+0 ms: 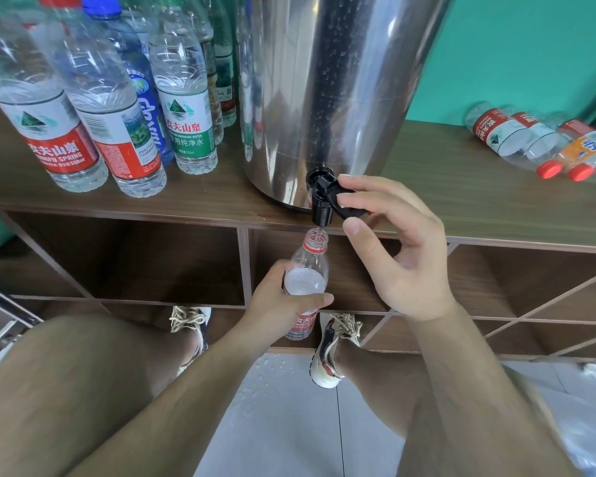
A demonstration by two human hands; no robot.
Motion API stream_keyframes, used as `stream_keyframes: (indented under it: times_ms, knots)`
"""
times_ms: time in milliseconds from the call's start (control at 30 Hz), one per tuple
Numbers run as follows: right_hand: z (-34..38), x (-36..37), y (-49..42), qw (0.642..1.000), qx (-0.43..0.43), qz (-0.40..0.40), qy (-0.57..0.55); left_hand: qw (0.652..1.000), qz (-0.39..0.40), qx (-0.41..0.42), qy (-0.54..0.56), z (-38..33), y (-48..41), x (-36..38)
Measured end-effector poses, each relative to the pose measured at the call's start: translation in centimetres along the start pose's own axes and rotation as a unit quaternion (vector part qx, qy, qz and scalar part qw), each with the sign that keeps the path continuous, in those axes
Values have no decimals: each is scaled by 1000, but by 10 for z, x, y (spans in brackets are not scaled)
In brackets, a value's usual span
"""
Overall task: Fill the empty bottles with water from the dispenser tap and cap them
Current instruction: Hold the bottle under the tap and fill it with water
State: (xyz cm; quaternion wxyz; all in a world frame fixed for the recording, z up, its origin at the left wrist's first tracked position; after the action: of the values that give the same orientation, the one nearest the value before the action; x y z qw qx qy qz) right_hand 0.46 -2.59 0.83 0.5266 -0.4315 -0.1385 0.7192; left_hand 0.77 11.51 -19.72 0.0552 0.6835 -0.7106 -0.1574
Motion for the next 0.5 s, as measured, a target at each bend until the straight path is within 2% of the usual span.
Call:
stream_keyframes:
  times_ms: [500]
  knots:
    - [1, 0, 1, 1000, 4, -1, 0, 1000, 2, 2, 8, -1, 1, 0]
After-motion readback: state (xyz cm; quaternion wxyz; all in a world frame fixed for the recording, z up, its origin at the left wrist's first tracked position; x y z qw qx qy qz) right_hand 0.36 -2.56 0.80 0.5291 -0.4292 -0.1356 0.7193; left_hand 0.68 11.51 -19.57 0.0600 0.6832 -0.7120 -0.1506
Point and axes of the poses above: each hand's wrist, its own y-axis away from the middle knuckle, its own x-axis out of the palm, z = x × y, the point moved 10 cm from there along -y, towards the middle knuckle, and after that the axes turned 6 degrees about z, right-handed, at the moved point
